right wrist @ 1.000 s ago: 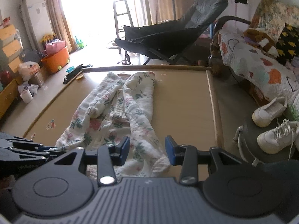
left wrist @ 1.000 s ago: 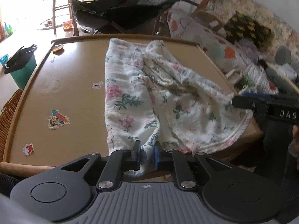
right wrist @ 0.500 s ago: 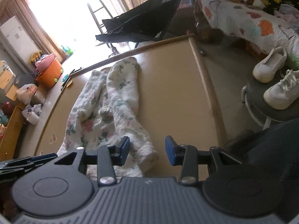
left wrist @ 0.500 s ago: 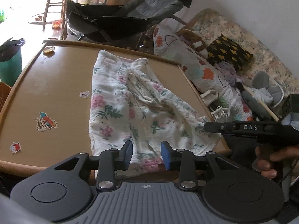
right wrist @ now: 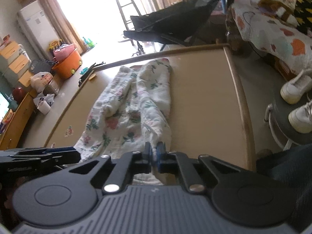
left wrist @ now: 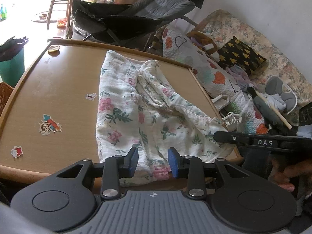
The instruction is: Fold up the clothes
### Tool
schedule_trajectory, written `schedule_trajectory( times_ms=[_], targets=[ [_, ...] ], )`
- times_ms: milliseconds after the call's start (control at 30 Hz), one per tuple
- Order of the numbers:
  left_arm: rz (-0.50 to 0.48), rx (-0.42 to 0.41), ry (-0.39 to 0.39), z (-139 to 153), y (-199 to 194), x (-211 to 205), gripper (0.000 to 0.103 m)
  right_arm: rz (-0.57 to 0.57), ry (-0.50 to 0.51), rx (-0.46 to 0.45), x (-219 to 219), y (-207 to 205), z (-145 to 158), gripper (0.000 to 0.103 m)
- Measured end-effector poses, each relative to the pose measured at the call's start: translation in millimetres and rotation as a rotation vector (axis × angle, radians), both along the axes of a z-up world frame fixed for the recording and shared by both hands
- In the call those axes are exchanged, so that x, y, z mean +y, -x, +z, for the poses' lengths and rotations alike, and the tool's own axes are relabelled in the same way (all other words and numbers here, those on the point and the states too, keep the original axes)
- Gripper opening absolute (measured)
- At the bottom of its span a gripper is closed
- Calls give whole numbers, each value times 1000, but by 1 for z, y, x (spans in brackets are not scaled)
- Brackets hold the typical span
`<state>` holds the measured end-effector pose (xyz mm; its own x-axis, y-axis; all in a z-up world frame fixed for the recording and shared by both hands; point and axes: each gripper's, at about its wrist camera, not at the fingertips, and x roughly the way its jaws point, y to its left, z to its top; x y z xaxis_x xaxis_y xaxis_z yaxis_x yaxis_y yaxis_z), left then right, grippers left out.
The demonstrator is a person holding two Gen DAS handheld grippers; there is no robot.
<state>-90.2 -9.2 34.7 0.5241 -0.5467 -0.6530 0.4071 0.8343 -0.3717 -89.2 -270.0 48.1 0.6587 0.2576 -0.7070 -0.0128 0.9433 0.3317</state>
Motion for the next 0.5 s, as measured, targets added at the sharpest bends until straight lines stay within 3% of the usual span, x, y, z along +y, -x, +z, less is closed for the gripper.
schedule_trajectory(
  times_ms=[500],
  targets=[
    [31, 9, 22, 1, -1, 12, 37, 261, 181, -25, 63, -7, 8, 6]
  ],
)
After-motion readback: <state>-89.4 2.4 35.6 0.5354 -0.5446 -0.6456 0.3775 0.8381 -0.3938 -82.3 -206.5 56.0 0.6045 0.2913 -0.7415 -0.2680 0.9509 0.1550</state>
